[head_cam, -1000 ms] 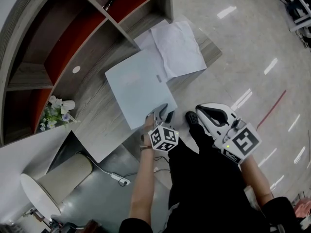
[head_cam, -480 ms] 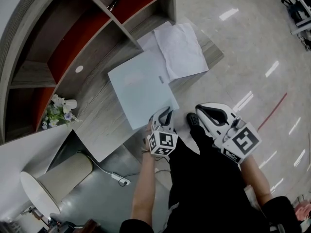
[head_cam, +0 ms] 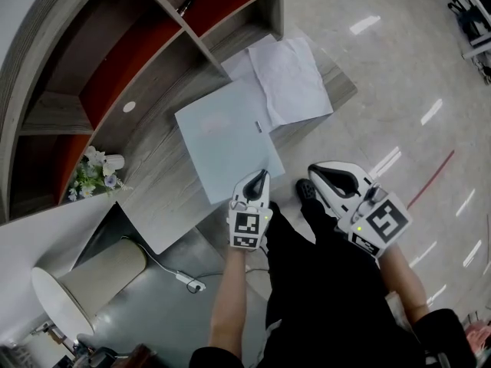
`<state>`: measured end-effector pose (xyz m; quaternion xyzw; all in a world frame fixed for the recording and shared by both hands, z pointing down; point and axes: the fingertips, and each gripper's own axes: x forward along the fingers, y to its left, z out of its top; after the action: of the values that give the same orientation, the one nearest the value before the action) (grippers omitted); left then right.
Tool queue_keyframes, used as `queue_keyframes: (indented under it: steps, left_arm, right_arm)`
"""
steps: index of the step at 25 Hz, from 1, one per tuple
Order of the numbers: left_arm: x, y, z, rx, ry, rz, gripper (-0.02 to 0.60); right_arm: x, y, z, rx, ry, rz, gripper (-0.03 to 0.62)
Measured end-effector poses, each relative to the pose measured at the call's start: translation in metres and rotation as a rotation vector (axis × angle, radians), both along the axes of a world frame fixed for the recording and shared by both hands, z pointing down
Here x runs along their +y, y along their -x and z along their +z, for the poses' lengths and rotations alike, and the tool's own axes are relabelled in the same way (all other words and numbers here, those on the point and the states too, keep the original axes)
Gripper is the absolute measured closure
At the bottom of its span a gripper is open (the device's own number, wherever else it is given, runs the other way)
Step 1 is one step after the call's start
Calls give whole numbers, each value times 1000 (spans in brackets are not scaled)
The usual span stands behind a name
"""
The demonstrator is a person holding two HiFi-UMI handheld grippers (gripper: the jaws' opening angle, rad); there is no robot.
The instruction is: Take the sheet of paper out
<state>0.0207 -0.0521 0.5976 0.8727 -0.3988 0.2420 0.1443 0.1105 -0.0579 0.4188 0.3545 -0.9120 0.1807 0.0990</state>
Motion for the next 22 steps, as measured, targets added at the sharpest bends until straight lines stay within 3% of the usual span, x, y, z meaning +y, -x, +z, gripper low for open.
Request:
queue_keyframes:
  steps: [17, 22]
  left_arm:
    - [-4, 16, -16, 294, 66, -138, 565]
    - [-5, 15, -34, 324, 20, -144, 563]
  right_arm:
    - [-3, 10, -3, -3, 4, -7, 582]
    - [-1, 13, -3, -6, 4, -15, 582]
